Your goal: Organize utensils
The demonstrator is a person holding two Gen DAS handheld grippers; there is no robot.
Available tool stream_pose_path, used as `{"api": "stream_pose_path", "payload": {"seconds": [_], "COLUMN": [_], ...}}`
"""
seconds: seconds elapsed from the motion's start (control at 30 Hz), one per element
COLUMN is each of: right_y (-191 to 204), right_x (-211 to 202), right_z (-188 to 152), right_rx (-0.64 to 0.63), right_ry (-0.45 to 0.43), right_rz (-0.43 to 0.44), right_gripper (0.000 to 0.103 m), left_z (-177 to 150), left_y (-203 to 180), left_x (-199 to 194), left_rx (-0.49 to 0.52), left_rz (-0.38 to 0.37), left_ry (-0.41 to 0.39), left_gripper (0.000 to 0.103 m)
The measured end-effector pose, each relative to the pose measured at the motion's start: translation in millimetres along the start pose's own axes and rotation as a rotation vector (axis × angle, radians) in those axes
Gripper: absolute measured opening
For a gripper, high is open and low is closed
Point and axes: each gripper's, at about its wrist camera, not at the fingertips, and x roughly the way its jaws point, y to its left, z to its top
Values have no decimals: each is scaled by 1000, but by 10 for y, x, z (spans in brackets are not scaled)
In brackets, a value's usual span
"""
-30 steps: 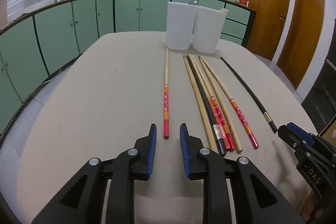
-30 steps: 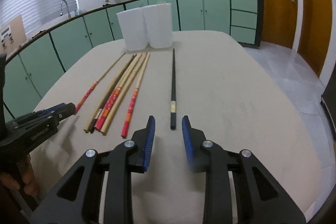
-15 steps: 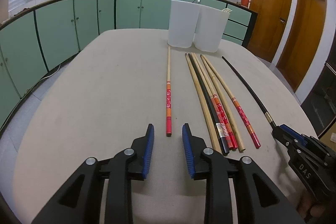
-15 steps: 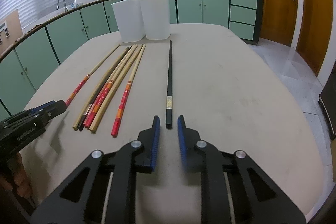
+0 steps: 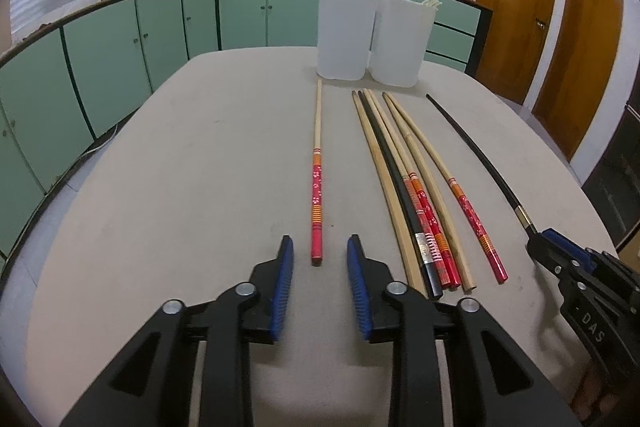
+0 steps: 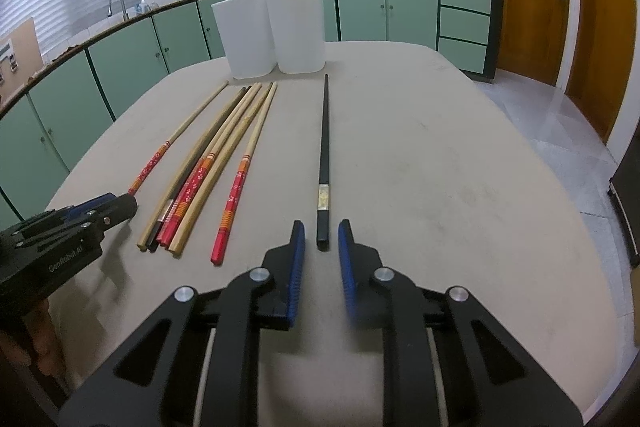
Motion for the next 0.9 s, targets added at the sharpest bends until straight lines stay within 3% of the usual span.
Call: {"api": "stream_pose_path", "payload": {"seconds": [0.1,0.17,0.4,0.5,0.73,0.9], "right_y": [48,55,15,20,18,-47], "right_x": [26,52,30,-101,-504,-699], "right_z": [16,32,76,139,471,821], "right_rx": [-23,-27,-2,-23,-66,-55], "right_ry": [8,16,13,-22,-151,-220], "right_rz": [-24,-18,2,-8,-15,6], "right_gripper": [15,6,6,6,6,6], "left_z": [1,2,39,112,494,843], "left_y": [-21,-14,27,0,-54,-36], "left_x": [16,19,-40,-182,-742,-1027], "left_rx": [8,0,-37,-9,52,42], "left_rz": [3,-7,-30,-19,-15,-42], "left_ry": [4,7,12,-12,-163,-263], "left_gripper": [16,5,5,5,5,5]}}
